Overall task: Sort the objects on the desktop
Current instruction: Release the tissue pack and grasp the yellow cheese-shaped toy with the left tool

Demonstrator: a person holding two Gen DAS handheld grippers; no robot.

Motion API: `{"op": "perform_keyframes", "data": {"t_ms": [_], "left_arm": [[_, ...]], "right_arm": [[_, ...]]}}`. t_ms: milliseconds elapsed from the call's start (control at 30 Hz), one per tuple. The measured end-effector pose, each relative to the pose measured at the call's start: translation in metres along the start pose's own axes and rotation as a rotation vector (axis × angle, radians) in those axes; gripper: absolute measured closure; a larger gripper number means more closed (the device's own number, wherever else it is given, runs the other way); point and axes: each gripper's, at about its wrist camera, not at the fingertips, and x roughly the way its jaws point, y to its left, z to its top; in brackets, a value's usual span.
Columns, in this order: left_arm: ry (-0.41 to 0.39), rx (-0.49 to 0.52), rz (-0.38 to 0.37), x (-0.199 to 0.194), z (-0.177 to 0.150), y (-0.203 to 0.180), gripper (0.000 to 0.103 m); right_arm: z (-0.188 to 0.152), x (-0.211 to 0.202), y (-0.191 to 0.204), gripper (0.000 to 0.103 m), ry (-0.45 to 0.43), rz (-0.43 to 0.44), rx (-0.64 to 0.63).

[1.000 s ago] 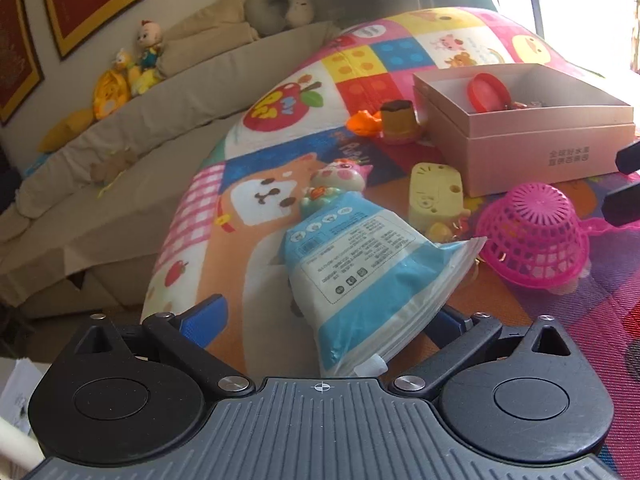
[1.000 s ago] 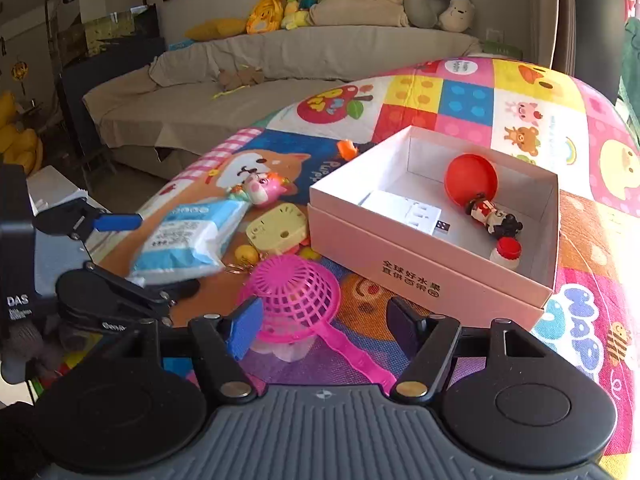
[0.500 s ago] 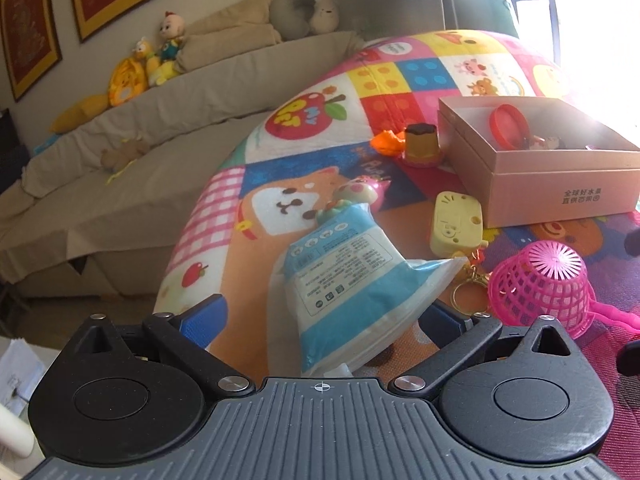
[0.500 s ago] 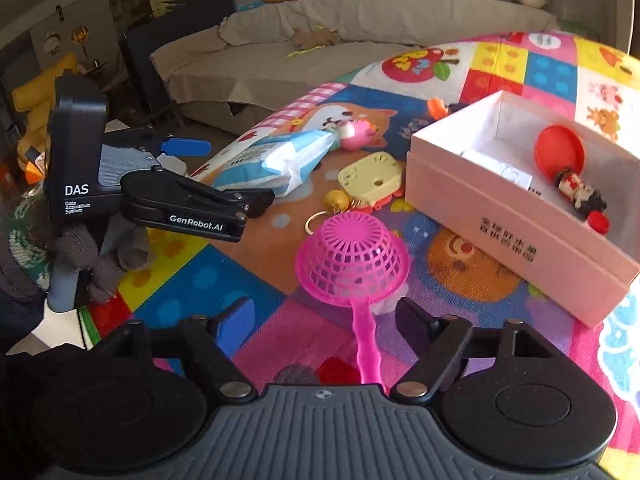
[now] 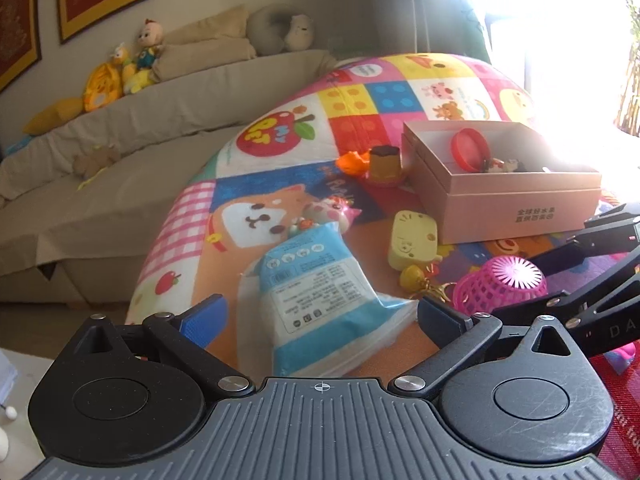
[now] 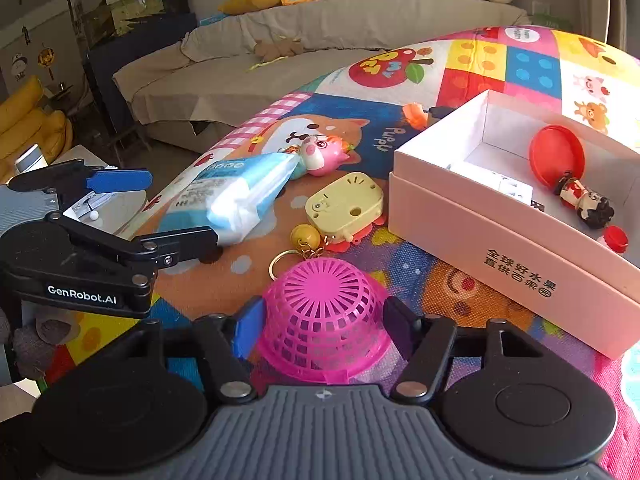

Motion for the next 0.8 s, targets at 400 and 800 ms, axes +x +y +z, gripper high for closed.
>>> {"op": "perform_keyframes", "data": {"t_ms": [400, 800], "left_arm": [[0.023, 0.096, 0.153, 0.03, 0.012, -0.005, 0.0], [0.029, 0.124, -0.043, 0.068, 0.038, -0.061, 0.024]], "right_arm": [[-0.051, -0.06, -0.071, 0.025, -0.072, -0.216, 0.218], [-0.07, -0.062, -0.096, 0.01, -0.146, -0.265, 0.356]]}}
